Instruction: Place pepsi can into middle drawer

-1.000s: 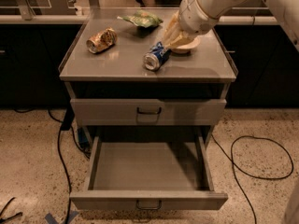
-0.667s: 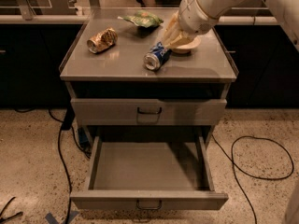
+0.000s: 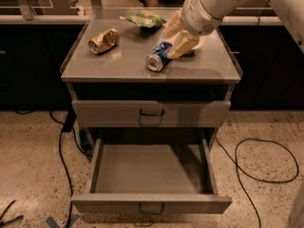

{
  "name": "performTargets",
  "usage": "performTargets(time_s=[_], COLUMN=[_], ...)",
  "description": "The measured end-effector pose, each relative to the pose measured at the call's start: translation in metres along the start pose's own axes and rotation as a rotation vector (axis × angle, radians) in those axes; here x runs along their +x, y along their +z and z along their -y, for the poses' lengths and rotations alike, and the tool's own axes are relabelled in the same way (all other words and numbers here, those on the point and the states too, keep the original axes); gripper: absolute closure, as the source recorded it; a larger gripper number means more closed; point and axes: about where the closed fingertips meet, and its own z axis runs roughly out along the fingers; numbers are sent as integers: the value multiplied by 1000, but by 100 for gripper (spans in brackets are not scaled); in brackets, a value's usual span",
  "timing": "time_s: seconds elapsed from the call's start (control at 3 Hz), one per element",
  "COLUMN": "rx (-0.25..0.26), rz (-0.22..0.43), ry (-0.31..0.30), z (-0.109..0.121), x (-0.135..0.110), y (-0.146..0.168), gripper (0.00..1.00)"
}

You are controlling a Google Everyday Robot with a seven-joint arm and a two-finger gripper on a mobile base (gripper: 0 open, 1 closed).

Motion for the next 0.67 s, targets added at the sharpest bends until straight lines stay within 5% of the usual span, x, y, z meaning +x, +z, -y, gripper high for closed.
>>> performTargets(time_s=[0.33, 0.67], rx=[0, 0], rz=[0, 0], ry=[0, 0], z=[0, 0], x=[0, 0], y=[0, 0], gripper=[0, 0])
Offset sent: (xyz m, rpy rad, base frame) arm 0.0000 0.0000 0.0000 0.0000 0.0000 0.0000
